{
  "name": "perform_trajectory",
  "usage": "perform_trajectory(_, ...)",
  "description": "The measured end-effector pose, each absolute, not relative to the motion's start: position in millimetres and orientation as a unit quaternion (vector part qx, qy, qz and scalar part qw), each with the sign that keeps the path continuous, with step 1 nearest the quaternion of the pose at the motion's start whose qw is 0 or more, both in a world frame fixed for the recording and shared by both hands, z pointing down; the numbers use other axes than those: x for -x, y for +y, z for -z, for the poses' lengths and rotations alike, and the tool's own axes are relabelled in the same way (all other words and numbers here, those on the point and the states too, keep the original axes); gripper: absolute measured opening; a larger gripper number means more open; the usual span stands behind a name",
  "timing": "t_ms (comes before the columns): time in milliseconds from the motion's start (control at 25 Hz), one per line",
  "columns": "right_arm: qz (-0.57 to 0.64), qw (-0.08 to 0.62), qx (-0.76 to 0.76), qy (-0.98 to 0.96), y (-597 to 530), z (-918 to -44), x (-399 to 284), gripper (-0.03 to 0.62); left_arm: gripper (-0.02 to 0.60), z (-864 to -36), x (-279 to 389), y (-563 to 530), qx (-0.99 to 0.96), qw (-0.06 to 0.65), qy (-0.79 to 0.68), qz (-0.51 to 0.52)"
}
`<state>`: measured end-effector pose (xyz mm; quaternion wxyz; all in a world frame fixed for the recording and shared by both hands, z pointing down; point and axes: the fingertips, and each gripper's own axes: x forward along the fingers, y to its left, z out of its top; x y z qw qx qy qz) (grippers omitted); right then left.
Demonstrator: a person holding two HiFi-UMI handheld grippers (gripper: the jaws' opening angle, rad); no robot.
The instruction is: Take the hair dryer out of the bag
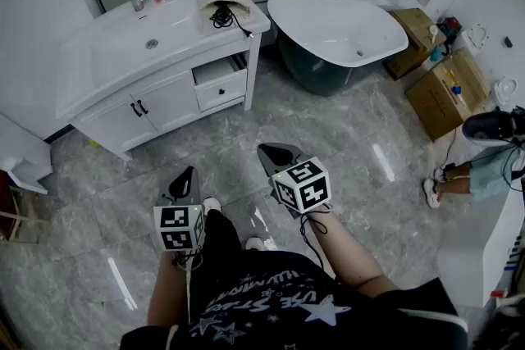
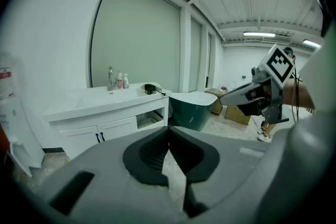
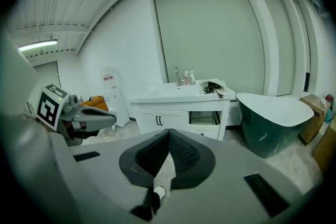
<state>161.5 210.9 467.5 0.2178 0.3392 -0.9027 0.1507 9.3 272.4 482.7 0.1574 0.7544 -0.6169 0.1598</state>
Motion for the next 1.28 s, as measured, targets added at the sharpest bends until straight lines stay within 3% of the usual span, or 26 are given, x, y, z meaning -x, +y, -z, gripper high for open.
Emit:
perform_trajectory(400,-0.152,0.224,-0.334,-0.903,230.4,-472.5,-164.8,0.002,0.021,-471.4,-10.1,290.5,-0.751,0.156,-0.625,-0.144)
perform_trajectory(920,-0.151,0.169,-0.361,-0.905,183.2,-457.4,-135.5,0.003,0.028,-476.5,29.1,254.2,-0.747,0.156,-0.637,-0.114)
perform_trajectory(1000,-0.159,0.144,-0.35,-0.912,168.7,-451.5,-122.4,0.005,0.074,-477.9,40.0,236.6,-0.749,0.158,-0.634,-0.11)
perform_trajectory(1080,-0.167,0.128,-0.346,-0.914,149.0,-448.3,-107.9,0.066,0.196,-480.0,51.9,214.8,-0.751,0.161,-0.631,-0.108)
perform_trajectory(1280,-0.171,0.135,-0.361,-0.907,93.6,-448.5,-71.0,0.194,0.3,-485.6,84.8,162.9,-0.763,0.172,-0.614,-0.104)
